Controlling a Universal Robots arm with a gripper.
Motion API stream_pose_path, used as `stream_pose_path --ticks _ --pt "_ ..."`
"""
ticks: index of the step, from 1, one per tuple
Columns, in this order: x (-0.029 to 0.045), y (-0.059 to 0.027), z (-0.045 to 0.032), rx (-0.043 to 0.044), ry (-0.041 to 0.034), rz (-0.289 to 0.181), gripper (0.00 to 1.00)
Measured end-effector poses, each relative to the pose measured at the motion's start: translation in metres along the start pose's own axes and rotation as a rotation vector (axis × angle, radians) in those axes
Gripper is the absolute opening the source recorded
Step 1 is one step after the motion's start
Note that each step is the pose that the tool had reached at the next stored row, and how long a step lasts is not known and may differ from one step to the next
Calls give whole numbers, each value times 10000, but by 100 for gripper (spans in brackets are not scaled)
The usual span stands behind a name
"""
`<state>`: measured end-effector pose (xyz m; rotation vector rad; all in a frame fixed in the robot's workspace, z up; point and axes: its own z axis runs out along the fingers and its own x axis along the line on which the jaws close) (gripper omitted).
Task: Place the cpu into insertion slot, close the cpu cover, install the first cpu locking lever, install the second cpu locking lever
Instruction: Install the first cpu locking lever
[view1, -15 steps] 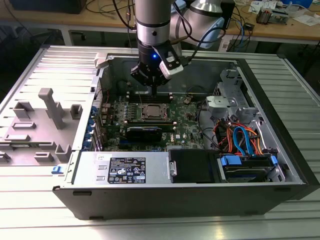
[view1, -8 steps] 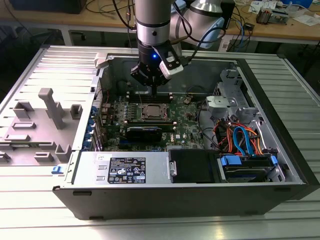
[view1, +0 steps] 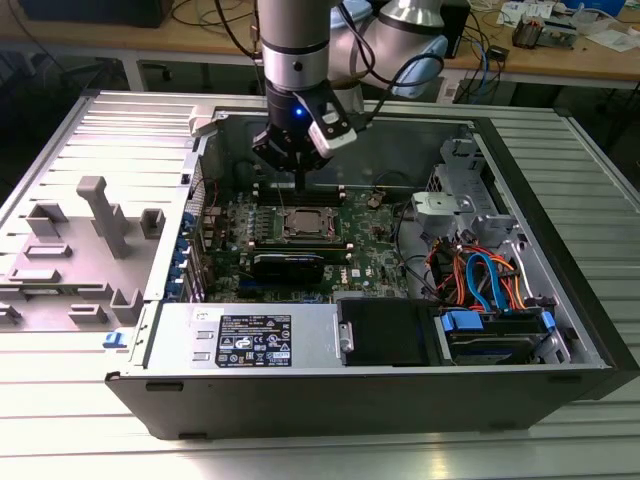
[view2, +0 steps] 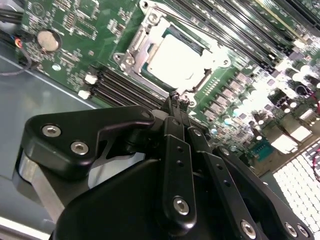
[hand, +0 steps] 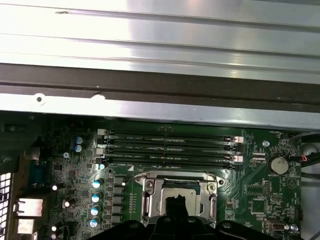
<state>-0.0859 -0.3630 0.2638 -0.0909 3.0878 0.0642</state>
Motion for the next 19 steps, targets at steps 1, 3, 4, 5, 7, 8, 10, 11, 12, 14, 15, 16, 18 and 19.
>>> stream_pose_path --ticks 1,3,4,5,7,8,10,11,12,14,15,16,18,19 --pt "26 2 -1 -3 1 -36 11" --pt "69 4 -3 -7 4 -97 11" --pt "87 5 -4 -8 6 -115 11" --pt "107 7 -5 -15 21 -123 11" --pt "123 8 -5 -26 80 -121 11" --pt "131 8 -7 -32 125 -120 11" --pt "142 8 -9 -42 216 -116 11" --pt "152 9 -9 -45 231 -114 11" --pt "168 10 -9 -46 231 -116 11" --pt "211 13 -11 -47 233 -118 11" --pt "232 14 -12 -46 234 -121 11" --pt "269 16 -14 -47 235 -133 11" --pt "320 19 -17 -48 236 -163 11" --pt "341 20 -18 -49 237 -179 11"
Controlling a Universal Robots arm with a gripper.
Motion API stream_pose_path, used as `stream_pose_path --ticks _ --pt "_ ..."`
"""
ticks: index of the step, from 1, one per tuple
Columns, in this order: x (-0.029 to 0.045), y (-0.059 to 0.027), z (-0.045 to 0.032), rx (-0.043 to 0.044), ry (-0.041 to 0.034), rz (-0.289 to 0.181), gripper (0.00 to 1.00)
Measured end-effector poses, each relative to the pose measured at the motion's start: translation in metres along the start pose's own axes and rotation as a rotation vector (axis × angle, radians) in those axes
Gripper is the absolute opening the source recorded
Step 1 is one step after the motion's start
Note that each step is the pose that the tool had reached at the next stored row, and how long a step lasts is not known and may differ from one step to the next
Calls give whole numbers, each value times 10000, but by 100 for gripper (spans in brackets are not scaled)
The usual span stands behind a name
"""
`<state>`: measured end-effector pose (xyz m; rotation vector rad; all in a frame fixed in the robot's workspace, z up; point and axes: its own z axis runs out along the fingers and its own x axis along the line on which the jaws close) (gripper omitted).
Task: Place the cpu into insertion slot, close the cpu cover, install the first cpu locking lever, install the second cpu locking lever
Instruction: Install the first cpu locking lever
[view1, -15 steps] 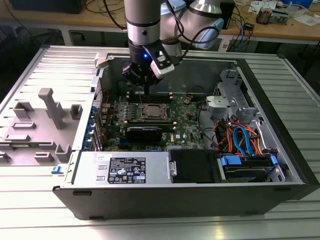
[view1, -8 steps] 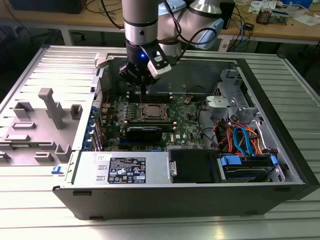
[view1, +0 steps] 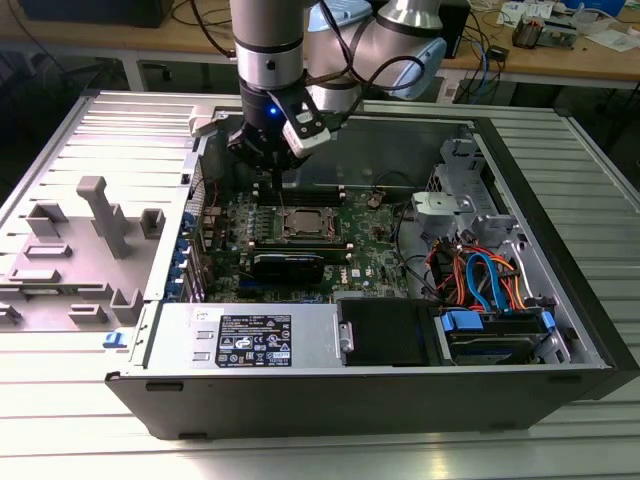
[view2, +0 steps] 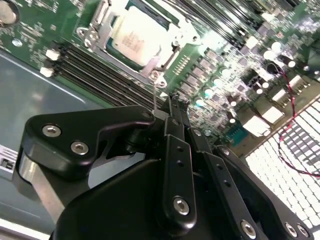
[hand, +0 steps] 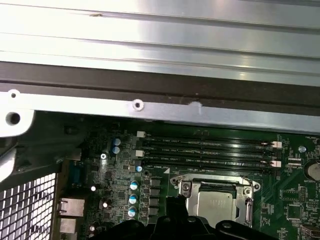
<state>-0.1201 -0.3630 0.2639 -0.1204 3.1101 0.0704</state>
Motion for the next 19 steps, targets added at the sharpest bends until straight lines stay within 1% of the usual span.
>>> stream_pose_path --ticks 1,3,7,15,19 --pt "29 2 -1 0 1 -29 11" --pt "60 5 -1 -2 2 -63 11" --pt "63 16 0 -2 3 -67 11" --pt "57 88 4 -1 3 -69 11" --pt "57 89 5 -2 3 -68 11"
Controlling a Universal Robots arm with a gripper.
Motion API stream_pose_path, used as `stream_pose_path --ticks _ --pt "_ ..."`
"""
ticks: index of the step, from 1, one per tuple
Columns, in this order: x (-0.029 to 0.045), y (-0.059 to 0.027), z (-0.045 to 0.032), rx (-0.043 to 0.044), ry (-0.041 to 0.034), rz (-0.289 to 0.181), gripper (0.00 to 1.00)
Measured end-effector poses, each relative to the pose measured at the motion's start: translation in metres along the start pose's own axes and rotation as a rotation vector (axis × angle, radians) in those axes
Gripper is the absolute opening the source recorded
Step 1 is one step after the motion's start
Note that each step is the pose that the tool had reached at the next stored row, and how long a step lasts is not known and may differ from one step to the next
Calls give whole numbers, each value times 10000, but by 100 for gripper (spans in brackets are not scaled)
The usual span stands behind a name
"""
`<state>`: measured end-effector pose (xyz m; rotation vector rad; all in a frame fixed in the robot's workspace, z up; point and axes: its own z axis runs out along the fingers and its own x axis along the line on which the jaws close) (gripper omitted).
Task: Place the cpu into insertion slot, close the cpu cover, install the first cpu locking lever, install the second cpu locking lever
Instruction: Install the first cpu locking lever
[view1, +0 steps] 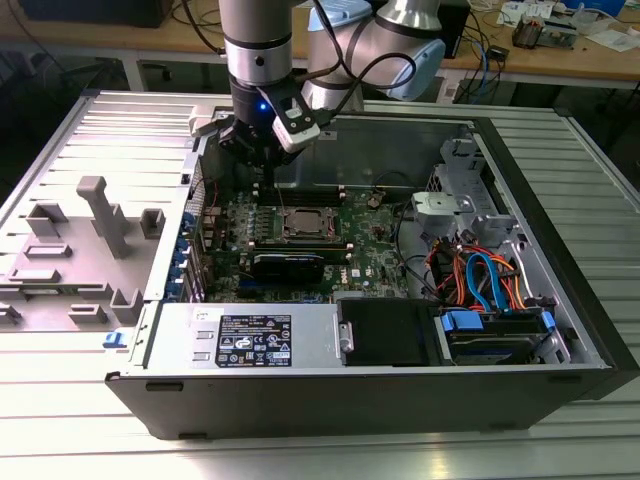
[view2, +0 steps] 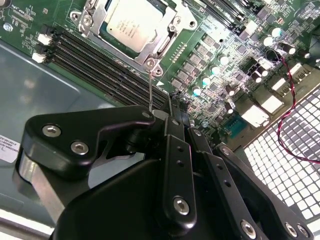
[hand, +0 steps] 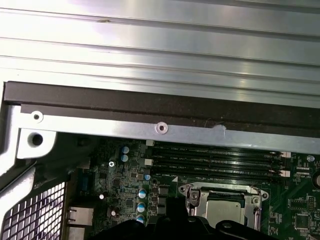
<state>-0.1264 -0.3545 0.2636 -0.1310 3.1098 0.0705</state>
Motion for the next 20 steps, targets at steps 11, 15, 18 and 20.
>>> stream_pose_path --ticks 11,15,18,20 --pt "-30 5 2 0 0 1 11" --pt "-76 6 4 0 0 1 11" --pt "-142 9 7 2 0 0 11" --pt "-170 11 9 3 1 0 11"
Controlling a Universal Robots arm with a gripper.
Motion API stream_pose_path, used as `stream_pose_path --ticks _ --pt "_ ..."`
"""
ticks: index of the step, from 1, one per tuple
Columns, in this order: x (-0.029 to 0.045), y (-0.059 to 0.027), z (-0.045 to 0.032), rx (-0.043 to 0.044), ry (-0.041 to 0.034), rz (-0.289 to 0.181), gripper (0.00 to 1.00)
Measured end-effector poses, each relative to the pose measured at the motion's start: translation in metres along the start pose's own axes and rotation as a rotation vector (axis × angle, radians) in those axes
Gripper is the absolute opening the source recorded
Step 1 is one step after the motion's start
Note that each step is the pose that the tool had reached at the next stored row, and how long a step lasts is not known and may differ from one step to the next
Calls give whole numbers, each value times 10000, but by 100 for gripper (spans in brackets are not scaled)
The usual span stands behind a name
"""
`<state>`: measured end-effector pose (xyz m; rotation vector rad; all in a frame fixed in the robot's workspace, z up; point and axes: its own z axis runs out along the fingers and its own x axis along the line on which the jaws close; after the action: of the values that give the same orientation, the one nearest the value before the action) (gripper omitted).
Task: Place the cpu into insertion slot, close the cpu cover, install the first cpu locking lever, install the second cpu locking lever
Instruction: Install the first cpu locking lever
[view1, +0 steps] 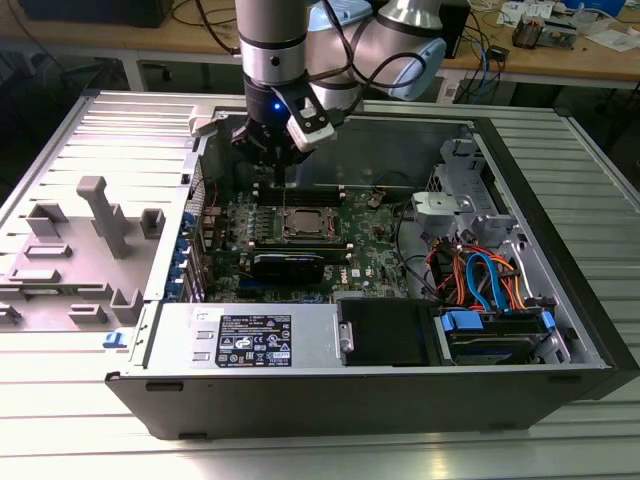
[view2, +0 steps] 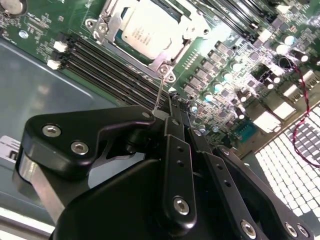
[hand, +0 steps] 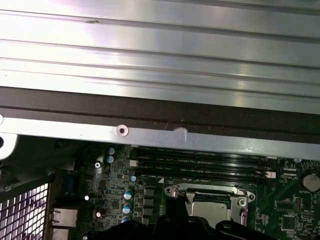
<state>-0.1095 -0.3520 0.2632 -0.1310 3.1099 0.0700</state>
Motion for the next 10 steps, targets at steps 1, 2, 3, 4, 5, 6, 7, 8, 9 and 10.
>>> stream_pose_path --ticks 1,2,3,4,5,6,7,8,9,10 --pt "-17 1 1 0 0 1 11" --pt "-30 2 3 1 0 0 11" --pt "-54 3 6 4 0 0 11" --pt "-64 3 9 7 0 0 11" --pt "-72 3 11 9 0 0 11" --pt "-83 2 15 12 0 0 11" --pt "-91 2 19 14 0 -1 11" --pt "-103 1 25 16 2 -1 11" --pt "-108 0 32 17 2 -1 11" --pt "-111 -1 40 17 2 -1 11"
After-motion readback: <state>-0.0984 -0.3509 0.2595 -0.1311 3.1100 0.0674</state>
